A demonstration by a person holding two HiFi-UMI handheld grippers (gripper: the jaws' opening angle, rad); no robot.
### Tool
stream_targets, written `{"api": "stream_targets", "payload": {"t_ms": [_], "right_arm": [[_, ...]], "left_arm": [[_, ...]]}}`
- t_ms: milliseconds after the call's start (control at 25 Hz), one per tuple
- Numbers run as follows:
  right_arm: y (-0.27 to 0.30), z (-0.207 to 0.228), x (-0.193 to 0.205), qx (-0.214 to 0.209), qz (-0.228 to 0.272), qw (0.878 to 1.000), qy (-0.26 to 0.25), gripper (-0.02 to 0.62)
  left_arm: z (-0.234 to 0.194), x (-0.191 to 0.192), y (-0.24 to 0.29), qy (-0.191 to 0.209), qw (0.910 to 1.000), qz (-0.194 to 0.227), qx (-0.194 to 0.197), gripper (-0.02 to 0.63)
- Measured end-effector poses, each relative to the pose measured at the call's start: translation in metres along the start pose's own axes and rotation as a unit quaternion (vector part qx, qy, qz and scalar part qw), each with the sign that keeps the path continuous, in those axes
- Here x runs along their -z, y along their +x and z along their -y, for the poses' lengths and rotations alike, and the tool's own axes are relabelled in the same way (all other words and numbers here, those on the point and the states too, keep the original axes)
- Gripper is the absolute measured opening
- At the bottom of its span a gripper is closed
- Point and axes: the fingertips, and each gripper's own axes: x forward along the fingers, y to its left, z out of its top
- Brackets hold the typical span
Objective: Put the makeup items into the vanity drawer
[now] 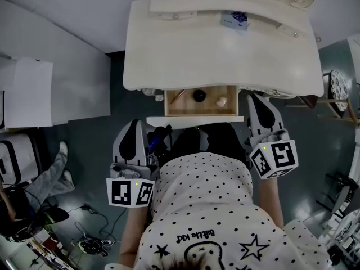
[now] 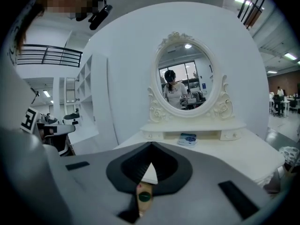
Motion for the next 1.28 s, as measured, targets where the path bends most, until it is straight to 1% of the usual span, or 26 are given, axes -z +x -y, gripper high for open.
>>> {"api": "stream_targets", "payload": {"t_ms": [280, 440, 560, 800, 1000, 1280], "right_arm": [[-0.028, -0.015, -0.004, -0.038, 0.005, 0.999, 0.003, 0.008], [-0.044, -0.010, 0.001, -0.054, -0.001, 0.998, 0.011, 0.008], [-0.056, 0.001, 0.005, -0.057, -0.009, 0.998, 0.009, 0.008], [-0.079, 0.021, 0.015, -0.067, -0.010, 0.998, 0.004, 0.008], [-0.092, 0.031, 0.017, -0.070, 0.004, 0.998, -0.005, 0.008], [-0.100, 0.035, 0.020, -0.077, 0.010, 0.997, -0.007, 0.008]], "left_arm": [[0.015, -0.002, -0.006, 0.005, 0.9997, 0.015, -0.019, 0.006], [0.030, -0.001, -0.009, 0.006, 0.9995, 0.008, -0.029, 0.006], [0.051, 0.003, -0.005, 0.004, 0.9996, 0.005, -0.026, 0.006], [0.094, 0.011, -0.004, 0.005, 0.9998, 0.015, -0.007, 0.006], [0.109, 0.014, -0.011, 0.009, 0.9996, 0.025, -0.013, 0.006], [0.126, 0.011, -0.011, 0.019, 0.9992, 0.034, -0.006, 0.006]]}}
